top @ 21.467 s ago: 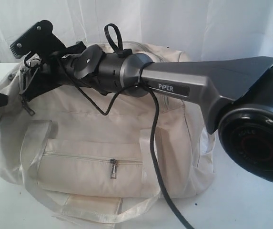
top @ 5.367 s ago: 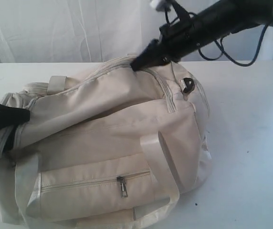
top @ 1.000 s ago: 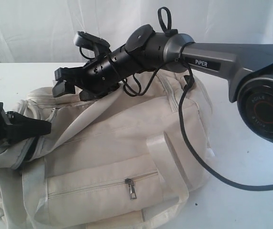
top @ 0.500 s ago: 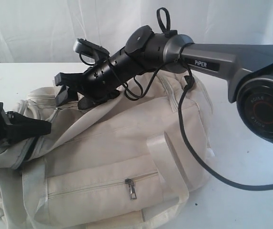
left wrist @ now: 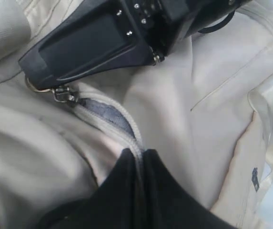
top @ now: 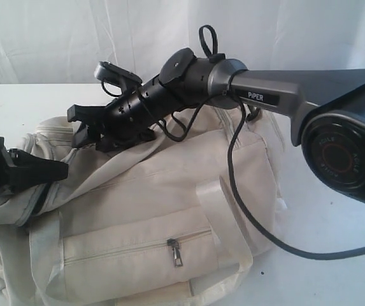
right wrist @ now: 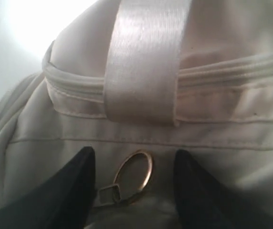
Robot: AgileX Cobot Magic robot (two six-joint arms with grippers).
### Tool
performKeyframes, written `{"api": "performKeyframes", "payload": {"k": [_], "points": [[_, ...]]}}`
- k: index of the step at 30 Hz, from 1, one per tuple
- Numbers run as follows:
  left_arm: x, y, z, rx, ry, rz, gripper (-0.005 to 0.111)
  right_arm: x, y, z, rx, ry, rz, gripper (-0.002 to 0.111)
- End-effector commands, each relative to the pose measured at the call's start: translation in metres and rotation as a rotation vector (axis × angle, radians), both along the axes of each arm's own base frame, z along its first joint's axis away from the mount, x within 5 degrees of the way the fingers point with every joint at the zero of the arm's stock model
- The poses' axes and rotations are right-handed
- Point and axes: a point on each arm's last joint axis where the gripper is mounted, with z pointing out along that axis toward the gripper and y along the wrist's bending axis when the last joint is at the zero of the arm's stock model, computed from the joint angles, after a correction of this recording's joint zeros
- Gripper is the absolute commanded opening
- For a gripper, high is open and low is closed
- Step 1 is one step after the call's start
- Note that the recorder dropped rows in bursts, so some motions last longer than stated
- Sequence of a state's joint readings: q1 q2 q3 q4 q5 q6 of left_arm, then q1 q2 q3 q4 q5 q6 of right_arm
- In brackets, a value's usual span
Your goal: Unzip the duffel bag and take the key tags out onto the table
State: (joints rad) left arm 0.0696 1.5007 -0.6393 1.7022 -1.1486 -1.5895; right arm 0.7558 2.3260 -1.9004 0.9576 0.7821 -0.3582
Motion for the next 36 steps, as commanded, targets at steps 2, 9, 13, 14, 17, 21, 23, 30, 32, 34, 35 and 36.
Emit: {"api": "performKeyframes", "payload": {"k": [2,9,13,14,17,21,23,30,32,34,35,36], "points": [[-0.010,-0.008,0.002,-0.023,0.005,-0.096,0.000,-0.013,0.009,-0.008,0.020,0.086,0.039,0.041],[-0.010,-0.008,0.002,-0.023,0.005,-0.096,0.000,-0.015,0.012,-0.010,0.015,0.065,0.043,0.011],[-0.010,-0.008,0.002,-0.023,0.005,-0.096,0.000,-0.013,0.012,-0.009,0.020,-0.017,0.091,0.000],[-0.010,-0.008,0.002,-0.023,0.005,-0.096,0.000,-0.013,0.011,-0.008,0.022,-0.026,0.094,0.000],[-0.010,-0.008,0.002,-0.023,0.005,-0.096,0.000,-0.007,0.007,-0.002,0.032,-0.071,0.081,0.000],[-0.010,-0.008,0.002,-0.023,0.005,-0.096,0.000,0.005,0.000,0.014,0.058,-0.160,0.046,0.000],[-0.010,-0.008,0.002,-0.023,0.005,-0.096,0.000,0.009,-0.005,0.023,0.068,-0.186,0.021,0.000],[-0.010,-0.008,0.002,-0.024,0.007,-0.095,0.000,0.015,-0.010,0.038,0.066,-0.287,0.007,0.000],[-0.010,-0.008,0.002,-0.024,0.007,-0.095,0.000,0.015,-0.011,0.042,0.056,-0.318,0.006,0.000],[-0.010,-0.008,0.002,-0.024,0.007,-0.095,0.000,0.017,-0.013,0.041,0.028,-0.356,0.015,0.000],[-0.010,-0.008,0.002,-0.024,0.007,-0.095,0.000,0.018,-0.014,0.041,0.010,-0.380,0.022,0.000],[-0.010,-0.008,0.002,-0.024,0.007,-0.095,0.000,0.018,-0.015,0.040,-0.005,-0.393,0.027,0.000]]}}
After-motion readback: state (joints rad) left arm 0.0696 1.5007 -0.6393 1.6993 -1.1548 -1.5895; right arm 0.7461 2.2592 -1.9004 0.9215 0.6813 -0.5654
